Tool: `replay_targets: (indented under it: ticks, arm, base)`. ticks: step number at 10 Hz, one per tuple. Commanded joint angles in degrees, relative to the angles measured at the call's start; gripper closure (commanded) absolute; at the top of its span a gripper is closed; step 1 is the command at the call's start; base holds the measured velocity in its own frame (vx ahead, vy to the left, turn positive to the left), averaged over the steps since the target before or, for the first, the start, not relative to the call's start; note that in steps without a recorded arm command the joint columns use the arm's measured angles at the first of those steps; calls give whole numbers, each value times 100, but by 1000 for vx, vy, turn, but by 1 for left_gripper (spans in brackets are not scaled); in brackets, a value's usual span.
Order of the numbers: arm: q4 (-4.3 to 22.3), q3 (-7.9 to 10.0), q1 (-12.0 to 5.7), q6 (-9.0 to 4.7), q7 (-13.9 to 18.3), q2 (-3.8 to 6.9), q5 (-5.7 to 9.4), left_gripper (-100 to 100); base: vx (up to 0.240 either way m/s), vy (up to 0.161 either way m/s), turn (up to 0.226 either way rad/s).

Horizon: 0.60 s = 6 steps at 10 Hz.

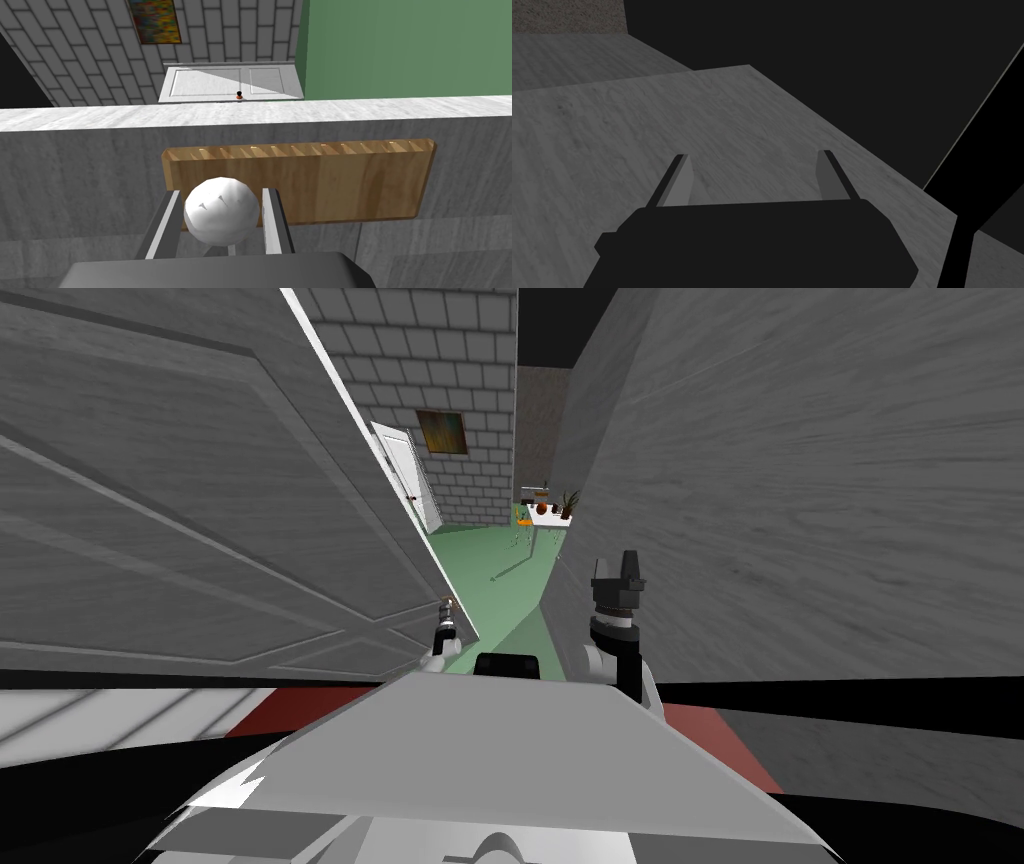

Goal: Push the door open

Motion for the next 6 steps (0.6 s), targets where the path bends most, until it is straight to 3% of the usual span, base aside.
replay_targets:
  ticks: [1,4,6]
  arm:
    - [-95,182,79,2,-91,83,152,100]
    - [-95,182,79,2,-91,83,152,100]
    - [-138,273,115,6,-150,92,239,100]
  base:
    - [173,8,-71]
    - [51,10,-1]
    - [60,3,-47]
